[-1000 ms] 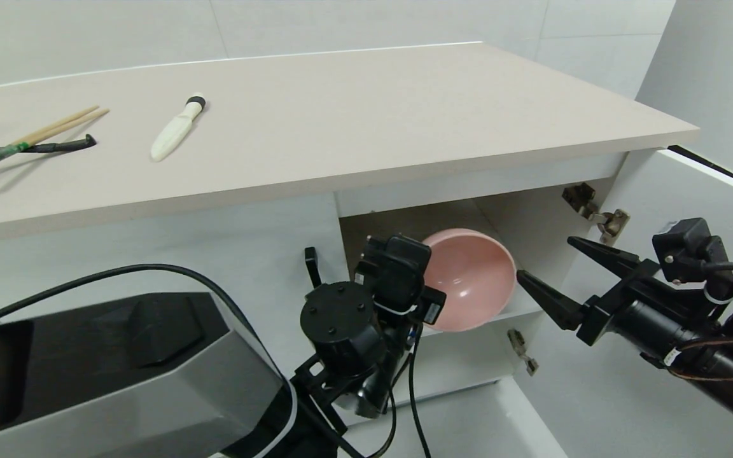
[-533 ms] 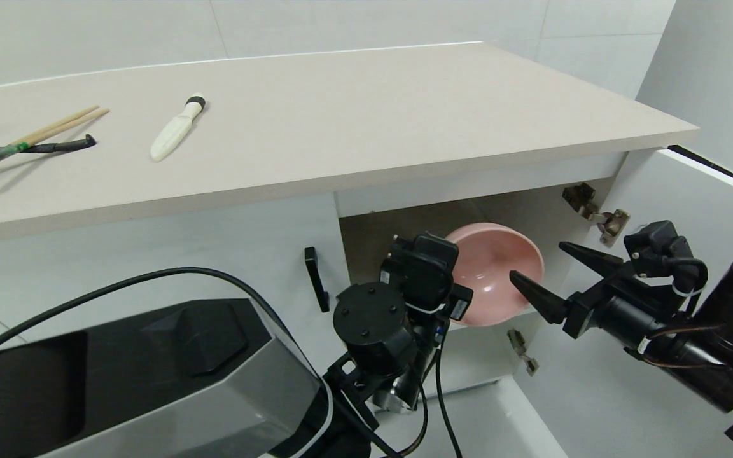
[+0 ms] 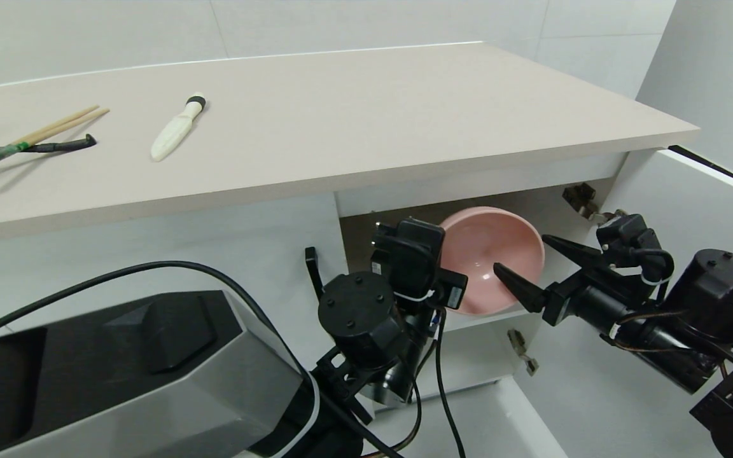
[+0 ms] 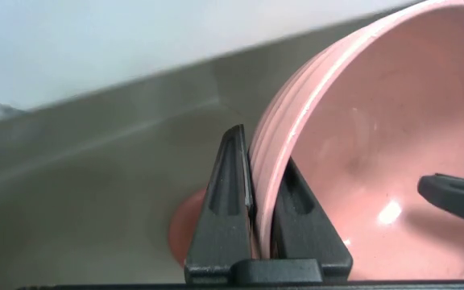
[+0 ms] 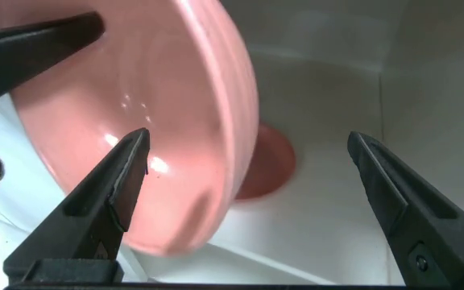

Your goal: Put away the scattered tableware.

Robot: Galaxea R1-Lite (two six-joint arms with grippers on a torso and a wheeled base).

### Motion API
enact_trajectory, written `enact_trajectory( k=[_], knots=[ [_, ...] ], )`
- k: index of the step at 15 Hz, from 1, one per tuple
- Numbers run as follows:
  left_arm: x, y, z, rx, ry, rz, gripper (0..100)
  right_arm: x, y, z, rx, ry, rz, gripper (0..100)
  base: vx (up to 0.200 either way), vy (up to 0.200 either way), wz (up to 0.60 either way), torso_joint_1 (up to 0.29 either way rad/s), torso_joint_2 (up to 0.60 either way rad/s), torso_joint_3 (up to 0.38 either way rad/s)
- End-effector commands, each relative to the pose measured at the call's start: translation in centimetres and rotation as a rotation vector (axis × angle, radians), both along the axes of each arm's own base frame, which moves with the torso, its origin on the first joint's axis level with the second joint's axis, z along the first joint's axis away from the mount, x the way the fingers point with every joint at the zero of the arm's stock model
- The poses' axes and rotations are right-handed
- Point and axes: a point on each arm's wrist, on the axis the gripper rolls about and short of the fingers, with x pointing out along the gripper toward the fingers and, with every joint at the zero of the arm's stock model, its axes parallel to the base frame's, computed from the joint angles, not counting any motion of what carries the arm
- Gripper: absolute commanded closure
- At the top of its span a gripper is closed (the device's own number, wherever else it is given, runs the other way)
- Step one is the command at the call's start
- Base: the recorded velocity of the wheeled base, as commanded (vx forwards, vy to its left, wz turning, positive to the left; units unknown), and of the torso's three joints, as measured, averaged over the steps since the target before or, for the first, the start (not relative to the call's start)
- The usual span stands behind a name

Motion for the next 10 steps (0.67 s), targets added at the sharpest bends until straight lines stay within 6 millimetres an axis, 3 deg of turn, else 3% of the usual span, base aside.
enact_trajectory(
  k=[1, 5, 6, 10],
  knots=[
    [-0.1, 0.1, 0.4, -0.009, -0.008, 0.0, 100, 0.1, 0.3, 0.0, 0.001, -0.004, 0.007, 0, 0.0, 0.0, 0.0, 0.0, 0.0, 0.0],
    [-0.1, 0.1, 0.5, -0.012, -0.008, -0.002, 100, 0.1, 0.5, -0.4, -0.015, 0.005, 0.015, 0, 0.0, 0.0, 0.0, 0.0, 0.0, 0.0],
    [-0.1, 0.1, 0.5, -0.014, -0.007, -0.002, 100, 0.1, 0.6, -0.4, -0.019, 0.003, 0.017, 100, 0.0, 0.0, 0.0, 0.0, 0.0, 0.0],
    [0.0, 0.0, 0.1, -0.007, 0.0, -0.003, 100, -0.3, 1.6, 0.0, -0.015, -0.017, 0.053, 100, 0.0, 0.0, 0.0, 0.0, 0.0, 0.0]
  ],
)
